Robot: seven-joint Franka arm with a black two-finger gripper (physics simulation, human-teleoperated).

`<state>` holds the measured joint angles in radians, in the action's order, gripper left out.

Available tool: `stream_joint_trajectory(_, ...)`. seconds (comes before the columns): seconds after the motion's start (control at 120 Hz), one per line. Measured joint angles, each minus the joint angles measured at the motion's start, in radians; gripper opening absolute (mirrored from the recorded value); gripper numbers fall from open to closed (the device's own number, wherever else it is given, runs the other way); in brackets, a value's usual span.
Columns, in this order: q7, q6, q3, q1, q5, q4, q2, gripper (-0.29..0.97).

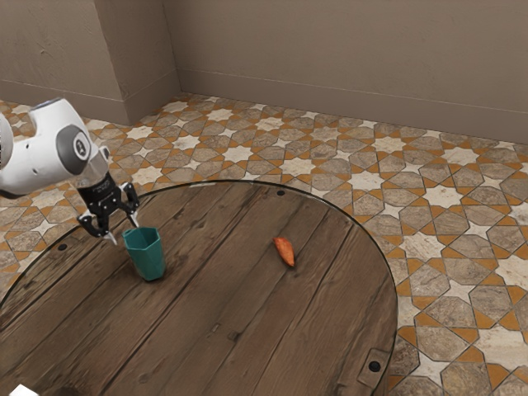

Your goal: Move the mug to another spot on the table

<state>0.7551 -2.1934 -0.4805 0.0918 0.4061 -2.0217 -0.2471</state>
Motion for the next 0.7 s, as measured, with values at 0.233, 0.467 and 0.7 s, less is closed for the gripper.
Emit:
stream_joint_trajectory(0.233,0.074,-0.033,0.002,0.001,-0.003,0.001,-0.031,0.33)
stream_joint_trajectory(0.467,0.124,-0.044,0.005,0.005,-0.001,-0.009,-0.026,0.21)
stream_joint_trajectory(0.7,0.174,-0.058,0.015,0.007,-0.005,-0.034,-0.022,0.01)
